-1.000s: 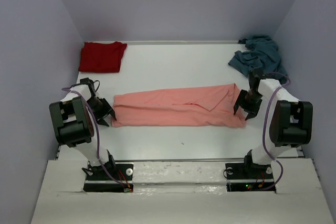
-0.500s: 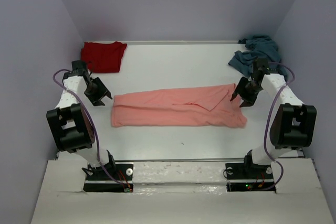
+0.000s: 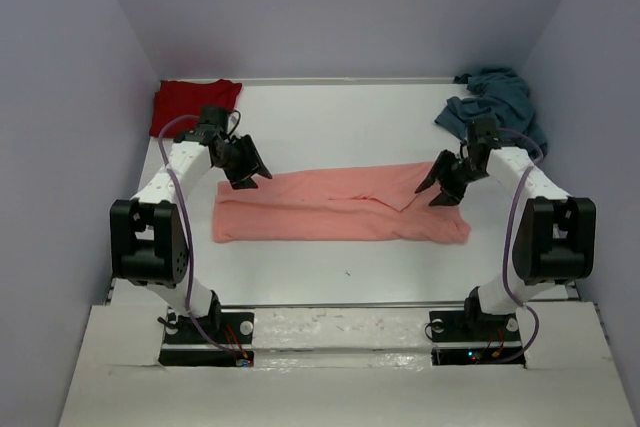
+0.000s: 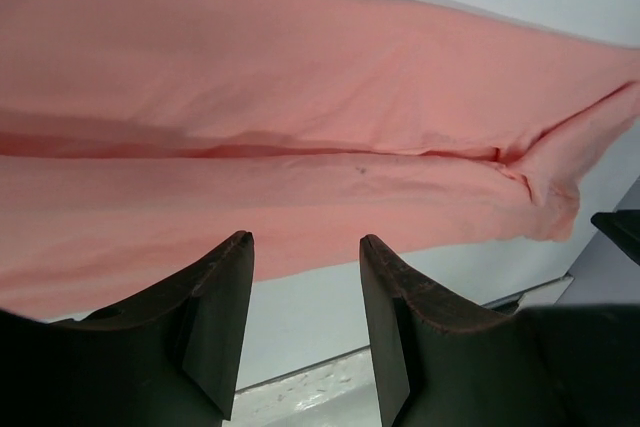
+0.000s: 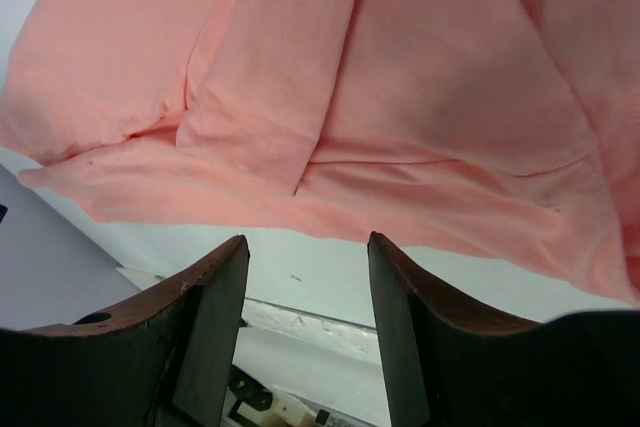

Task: Fold and stack the t-shirts
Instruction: Fold the tshirt

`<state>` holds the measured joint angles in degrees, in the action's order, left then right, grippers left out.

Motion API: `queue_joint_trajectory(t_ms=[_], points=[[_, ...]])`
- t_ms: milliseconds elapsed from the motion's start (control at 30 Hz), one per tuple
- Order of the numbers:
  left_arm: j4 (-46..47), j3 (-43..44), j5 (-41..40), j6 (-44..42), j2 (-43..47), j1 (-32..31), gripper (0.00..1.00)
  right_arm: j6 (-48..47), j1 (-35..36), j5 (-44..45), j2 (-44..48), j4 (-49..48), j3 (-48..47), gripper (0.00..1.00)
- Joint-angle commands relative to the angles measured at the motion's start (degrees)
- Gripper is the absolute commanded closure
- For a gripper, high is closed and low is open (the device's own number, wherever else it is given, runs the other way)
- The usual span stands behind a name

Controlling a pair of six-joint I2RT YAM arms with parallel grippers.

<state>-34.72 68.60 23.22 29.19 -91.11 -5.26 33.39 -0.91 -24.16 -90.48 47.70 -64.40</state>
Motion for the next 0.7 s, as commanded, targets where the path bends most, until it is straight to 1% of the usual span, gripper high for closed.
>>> queue_joint_trajectory(t_ms=[0, 233, 367, 467, 667], points=[[2.0, -0.9, 1.8, 2.8, 0.1, -2.8, 0.44, 3.3, 2.8, -3.5, -0.1, -3.7, 1.6, 0.43], [3.3, -2.1, 3.0, 3.2, -1.2, -4.8, 0.44, 6.2, 5.2, -5.6, -0.7, -7.1, 5.7, 0.43], [2.6, -2.5, 2.0, 3.1, -2.3, -5.7, 0.44, 7.7, 6.5, -6.1, -1.5, -9.6, 7.4, 0.44], [1.0, -2.9, 0.9, 2.6, -3.5, -6.2, 0.44, 8.3, 7.1, -6.2, -2.8, -11.3, 7.4, 0.44], [2.0, -5.3, 1.1, 2.5, -3.5, -6.4, 0.44, 8.6, 7.6, -5.9, -5.7, -12.3, 4.6, 0.44]])
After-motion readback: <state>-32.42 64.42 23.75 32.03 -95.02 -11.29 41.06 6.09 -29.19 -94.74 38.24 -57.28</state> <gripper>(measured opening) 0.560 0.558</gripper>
